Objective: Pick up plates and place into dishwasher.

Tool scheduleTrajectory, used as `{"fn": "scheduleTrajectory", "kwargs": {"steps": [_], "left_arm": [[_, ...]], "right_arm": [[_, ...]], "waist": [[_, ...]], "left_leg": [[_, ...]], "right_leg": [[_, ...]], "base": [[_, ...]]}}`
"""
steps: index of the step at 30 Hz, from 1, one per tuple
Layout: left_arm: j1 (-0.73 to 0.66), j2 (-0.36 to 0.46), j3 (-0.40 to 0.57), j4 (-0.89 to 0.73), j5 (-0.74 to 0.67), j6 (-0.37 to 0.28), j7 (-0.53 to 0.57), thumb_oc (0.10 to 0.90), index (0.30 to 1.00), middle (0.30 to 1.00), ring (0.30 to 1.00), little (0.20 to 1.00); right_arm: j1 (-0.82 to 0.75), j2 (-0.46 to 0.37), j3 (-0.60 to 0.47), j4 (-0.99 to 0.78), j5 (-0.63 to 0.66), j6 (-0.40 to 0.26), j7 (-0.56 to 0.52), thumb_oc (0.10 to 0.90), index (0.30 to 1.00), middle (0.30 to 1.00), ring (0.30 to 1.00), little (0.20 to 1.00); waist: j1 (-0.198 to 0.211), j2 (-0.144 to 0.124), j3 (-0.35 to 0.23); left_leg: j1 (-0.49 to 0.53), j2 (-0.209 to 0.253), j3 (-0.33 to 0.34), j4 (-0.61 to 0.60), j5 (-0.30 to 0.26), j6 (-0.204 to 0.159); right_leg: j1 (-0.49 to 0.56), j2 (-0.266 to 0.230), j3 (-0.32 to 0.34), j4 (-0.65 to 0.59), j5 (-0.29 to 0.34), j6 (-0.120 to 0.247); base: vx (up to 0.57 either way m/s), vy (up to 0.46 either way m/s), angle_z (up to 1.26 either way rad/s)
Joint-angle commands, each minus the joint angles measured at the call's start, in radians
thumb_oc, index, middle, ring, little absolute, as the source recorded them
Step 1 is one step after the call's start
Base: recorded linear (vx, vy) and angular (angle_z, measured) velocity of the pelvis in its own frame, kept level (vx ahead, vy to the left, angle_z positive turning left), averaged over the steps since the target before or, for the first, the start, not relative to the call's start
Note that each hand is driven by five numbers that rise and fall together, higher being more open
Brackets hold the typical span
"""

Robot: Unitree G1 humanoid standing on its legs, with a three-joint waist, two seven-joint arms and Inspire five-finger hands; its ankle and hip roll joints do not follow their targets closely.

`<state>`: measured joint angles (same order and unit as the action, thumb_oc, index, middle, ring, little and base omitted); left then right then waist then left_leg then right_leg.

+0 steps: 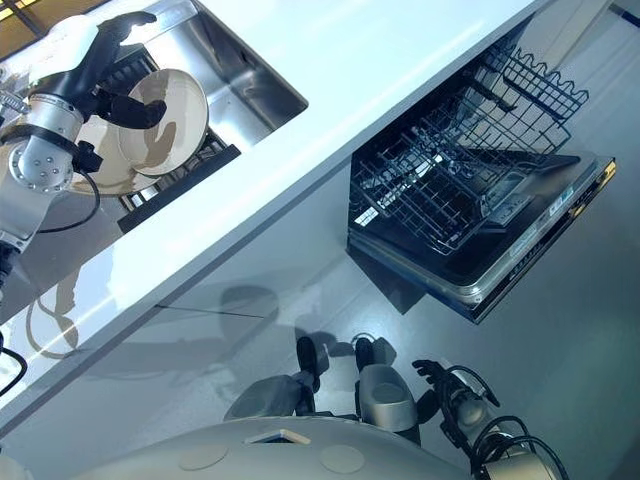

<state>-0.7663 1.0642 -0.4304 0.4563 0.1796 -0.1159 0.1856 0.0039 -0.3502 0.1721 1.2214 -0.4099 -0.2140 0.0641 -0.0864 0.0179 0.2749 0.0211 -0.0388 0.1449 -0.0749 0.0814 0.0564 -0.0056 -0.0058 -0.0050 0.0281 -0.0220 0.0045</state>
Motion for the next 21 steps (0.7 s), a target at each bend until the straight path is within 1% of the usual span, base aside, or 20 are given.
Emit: {"fn": "scheduleTrajectory", "kwargs": {"steps": [1, 4, 7, 11, 14, 15, 16, 19, 21], "left_arm": [[-0.212, 0.024, 0.055, 0.057, 0.04, -0.009, 0.152, 0.8, 0.9, 0.9, 0.9, 0.9], [-0.223, 0.024, 0.046, 0.087, 0.068, -0.008, 0.196, 0.8, 0.9, 0.9, 0.9, 0.9], [-0.226, 0.028, 0.037, 0.103, 0.106, -0.008, 0.187, 0.8, 0.9, 0.9, 0.9, 0.9], [-0.249, 0.047, -0.017, 0.129, 0.199, -0.033, 0.168, 0.8, 0.9, 0.9, 0.9, 0.9], [-0.288, 0.078, -0.087, 0.131, 0.279, -0.062, 0.116, 0.8, 0.9, 0.9, 0.9, 0.9], [-0.313, 0.093, -0.128, 0.127, 0.31, -0.062, 0.084, 0.8, 0.9, 0.9, 0.9, 0.9], [-0.344, 0.11, -0.178, 0.132, 0.37, -0.078, 0.064, 0.8, 0.9, 0.9, 0.9, 0.9], [-0.406, 0.134, -0.267, 0.129, 0.42, -0.088, 0.057, 0.8, 0.9, 0.9, 0.9, 0.9], [-0.439, 0.141, -0.31, 0.132, 0.446, -0.098, 0.061, 0.8, 0.9, 0.9, 0.9, 0.9]], "right_arm": [[0.024, -0.077, 0.013, -0.012, 0.045, -0.02, -0.016, 0.8, 0.9, 0.9, 0.9, 0.9], [0.027, -0.081, 0.014, -0.015, 0.049, -0.019, -0.013, 0.8, 0.9, 0.9, 0.9, 0.9], [0.031, -0.082, 0.014, -0.017, 0.046, -0.018, -0.013, 0.8, 0.9, 0.9, 0.9, 0.9], [0.035, -0.089, 0.012, -0.021, 0.038, -0.018, -0.009, 0.8, 0.9, 0.9, 0.9, 0.9], [0.031, -0.099, 0.008, -0.021, 0.029, -0.017, -0.005, 0.8, 0.9, 0.9, 0.9, 0.9], [0.028, -0.104, 0.008, -0.021, 0.028, -0.018, -0.003, 0.8, 0.9, 0.9, 0.9, 0.9], [0.023, -0.112, 0.006, -0.022, 0.029, -0.017, 0.004, 0.8, 0.9, 0.9, 0.9, 0.9], [0.01, -0.127, 0.002, -0.022, 0.035, -0.014, 0.016, 0.8, 0.9, 0.9, 0.9, 0.9], [0.006, -0.133, 0.001, -0.024, 0.04, -0.011, 0.019, 0.8, 0.9, 0.9, 0.9, 0.9]], "waist": [[-0.013, 0.016, -0.019], [-0.018, 0.012, -0.017], [-0.02, 0.013, -0.019], [-0.025, 0.018, -0.017], [-0.028, 0.026, -0.016], [-0.03, 0.03, -0.014], [-0.031, 0.035, -0.011], [-0.034, 0.044, -0.003], [-0.036, 0.048, 0.0]], "left_leg": [[-0.072, -0.072, -0.024, 0.175, -0.149, 0.041], [-0.084, -0.074, -0.02, 0.189, -0.15, 0.04], [-0.089, -0.075, -0.018, 0.194, -0.152, 0.04], [-0.097, -0.076, -0.017, 0.205, -0.154, 0.039], [-0.102, -0.079, -0.018, 0.21, -0.153, 0.039], [-0.103, -0.08, -0.019, 0.212, -0.152, 0.038], [-0.106, -0.081, -0.02, 0.213, -0.152, 0.038], [-0.108, -0.083, -0.022, 0.212, -0.151, 0.037], [-0.108, -0.085, -0.021, 0.212, -0.151, 0.037]], "right_leg": [[-0.137, -0.01, 0.004, 0.108, 0.003, 0.1], [-0.145, -0.012, 0.009, 0.112, 0.009, 0.1], [-0.15, -0.013, 0.012, 0.115, 0.01, 0.099], [-0.157, -0.016, 0.017, 0.122, 0.01, 0.1], [-0.163, -0.019, 0.018, 0.128, 0.01, 0.102], [-0.166, -0.02, 0.018, 0.131, 0.01, 0.102], [-0.171, -0.021, 0.019, 0.134, 0.009, 0.101], [-0.178, -0.025, 0.018, 0.137, 0.01, 0.1], [-0.181, -0.028, 0.016, 0.137, 0.012, 0.099]], "base": [[0.04, 0.015, -0.11], [0.05, 0.015, -0.1], [0.06, 0.024, -0.01], [0.04, 0.03, -0.05], [0.03, 0.043, -0.04], [0.02, 0.058, -0.01], [0.01, 0.052, 0.01], [-0.01, 0.042, -0.01], [-0.02, 0.038, -0.01]]}}
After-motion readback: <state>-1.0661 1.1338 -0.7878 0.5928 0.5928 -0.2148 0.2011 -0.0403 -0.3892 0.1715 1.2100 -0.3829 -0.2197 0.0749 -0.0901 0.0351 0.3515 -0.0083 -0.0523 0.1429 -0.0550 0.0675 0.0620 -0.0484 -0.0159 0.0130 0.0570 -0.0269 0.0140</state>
